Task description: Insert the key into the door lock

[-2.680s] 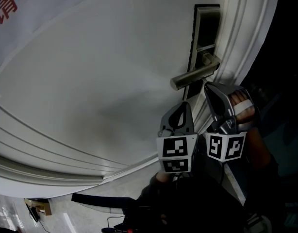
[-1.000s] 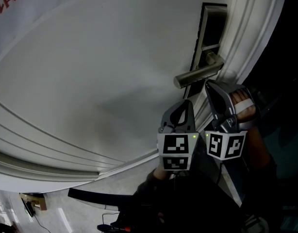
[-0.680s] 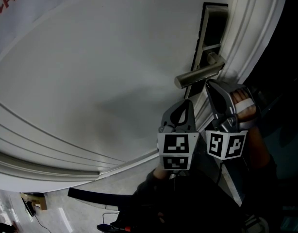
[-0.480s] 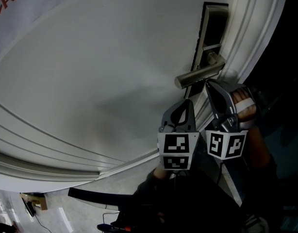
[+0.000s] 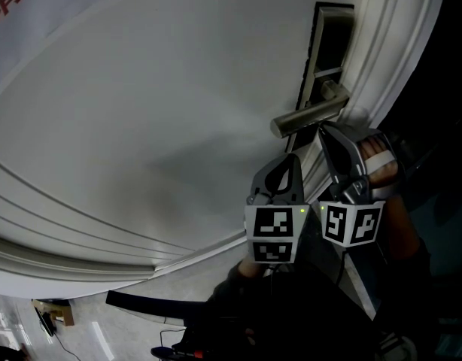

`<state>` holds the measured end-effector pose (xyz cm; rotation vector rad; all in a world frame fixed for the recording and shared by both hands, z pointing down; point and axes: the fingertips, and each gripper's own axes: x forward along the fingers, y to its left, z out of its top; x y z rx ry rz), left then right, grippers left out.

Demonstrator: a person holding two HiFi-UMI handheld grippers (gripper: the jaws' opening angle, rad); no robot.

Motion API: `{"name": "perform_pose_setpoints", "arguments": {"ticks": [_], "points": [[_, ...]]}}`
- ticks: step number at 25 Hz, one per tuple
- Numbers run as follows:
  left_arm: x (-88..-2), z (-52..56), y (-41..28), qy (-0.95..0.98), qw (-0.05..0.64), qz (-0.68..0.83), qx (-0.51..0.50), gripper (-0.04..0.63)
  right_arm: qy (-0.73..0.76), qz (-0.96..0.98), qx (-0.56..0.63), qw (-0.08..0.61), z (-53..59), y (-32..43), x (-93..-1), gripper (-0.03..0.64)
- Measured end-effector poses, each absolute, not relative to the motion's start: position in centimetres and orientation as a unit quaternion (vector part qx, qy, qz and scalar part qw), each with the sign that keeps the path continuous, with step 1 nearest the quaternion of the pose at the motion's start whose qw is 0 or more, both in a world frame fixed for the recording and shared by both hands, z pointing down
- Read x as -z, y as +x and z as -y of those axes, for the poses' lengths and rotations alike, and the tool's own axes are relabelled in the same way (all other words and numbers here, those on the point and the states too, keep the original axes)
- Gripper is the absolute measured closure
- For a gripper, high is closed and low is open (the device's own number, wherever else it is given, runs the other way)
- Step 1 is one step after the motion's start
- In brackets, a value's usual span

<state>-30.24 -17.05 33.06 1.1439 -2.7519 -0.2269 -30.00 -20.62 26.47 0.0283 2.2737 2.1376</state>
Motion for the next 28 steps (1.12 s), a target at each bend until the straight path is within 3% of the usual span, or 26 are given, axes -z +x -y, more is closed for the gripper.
{"name": "perform_pose_setpoints", "arguments": {"ticks": [28], "points": [[-32.92, 17.59, -30.20, 0.388, 0.076, 0.915, 0.082, 0.595, 0.013, -0.725, -0.688, 0.009, 20.60, -30.07, -26.44, 0.604]]}}
